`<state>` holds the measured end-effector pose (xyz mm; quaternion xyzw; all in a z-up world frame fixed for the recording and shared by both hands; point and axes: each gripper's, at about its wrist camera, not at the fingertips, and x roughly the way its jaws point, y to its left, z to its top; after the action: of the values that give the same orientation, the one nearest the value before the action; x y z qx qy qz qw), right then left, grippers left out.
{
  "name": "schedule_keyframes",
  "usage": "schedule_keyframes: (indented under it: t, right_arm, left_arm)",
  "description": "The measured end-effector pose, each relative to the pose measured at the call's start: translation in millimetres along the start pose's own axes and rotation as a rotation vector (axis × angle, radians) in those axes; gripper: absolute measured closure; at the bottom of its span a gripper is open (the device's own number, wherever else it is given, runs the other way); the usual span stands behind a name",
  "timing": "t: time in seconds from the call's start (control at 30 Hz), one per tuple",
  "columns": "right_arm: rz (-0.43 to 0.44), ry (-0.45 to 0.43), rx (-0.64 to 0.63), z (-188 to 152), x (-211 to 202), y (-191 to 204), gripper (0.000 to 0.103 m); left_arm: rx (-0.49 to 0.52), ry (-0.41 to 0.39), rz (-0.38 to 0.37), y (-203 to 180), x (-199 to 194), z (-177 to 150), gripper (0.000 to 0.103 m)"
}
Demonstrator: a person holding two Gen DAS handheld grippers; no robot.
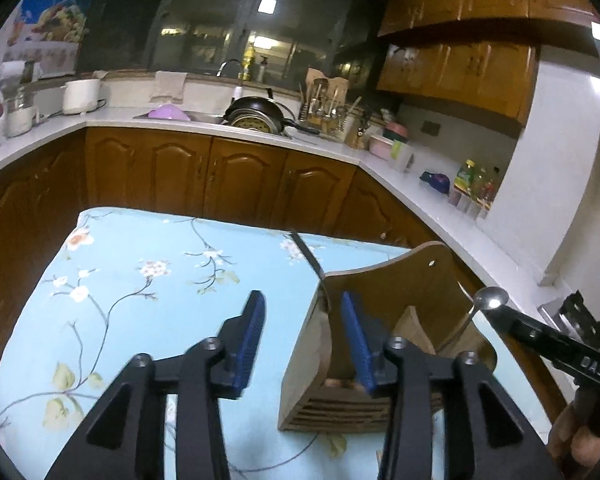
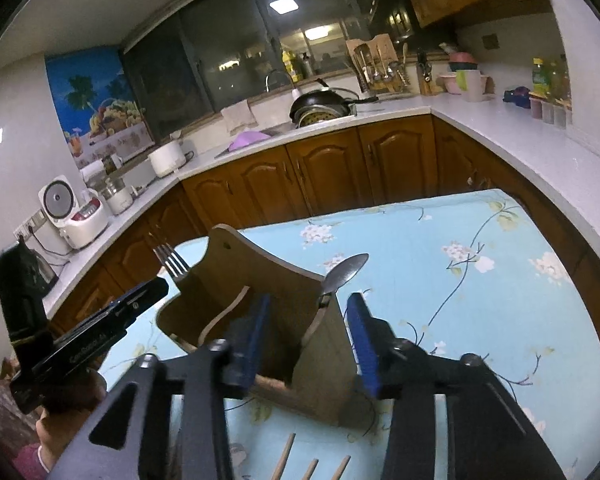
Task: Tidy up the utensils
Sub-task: 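Open both tools and move back over the remaining utensils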
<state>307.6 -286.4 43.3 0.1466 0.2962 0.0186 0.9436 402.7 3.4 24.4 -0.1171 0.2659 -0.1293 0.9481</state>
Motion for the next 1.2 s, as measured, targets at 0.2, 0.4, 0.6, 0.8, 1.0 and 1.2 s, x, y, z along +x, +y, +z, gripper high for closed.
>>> schedule_keyframes:
  t: [0.2, 0.4, 0.6, 0.8, 1.0, 1.2]
  right_arm:
    - [0.011, -0.038, 0.03, -14, -29, -2, 0.033]
    - [0.007, -0.097, 0.079, -49, -64, -4, 0.012]
    - [-0.009, -0.08, 0.07, -86, -85, 2, 0.012]
    - [-0.033, -0.056, 0.088, -126, -105, 0, 0.012]
    - [-0.053, -0.038, 0.079, -147, -113, 3, 0.012]
    - [-0.039, -0.01, 0.061, -153, -109, 12, 0.012]
  left_arm:
    - [-0.007, -0.022, 0.038, 5, -35, -19, 0.035]
    - [-0.083, -0.005, 0.071, 21, -81, -56, 0.026]
    - [-0.108, 0.042, 0.103, 32, -129, -98, 0.026]
    - [-0.133, 0.106, 0.13, 43, -163, -121, 0.026]
    - [-0.117, 0.149, 0.135, 38, -175, -133, 0.026]
    - [-0.091, 0.185, 0.14, 30, -176, -133, 0.027]
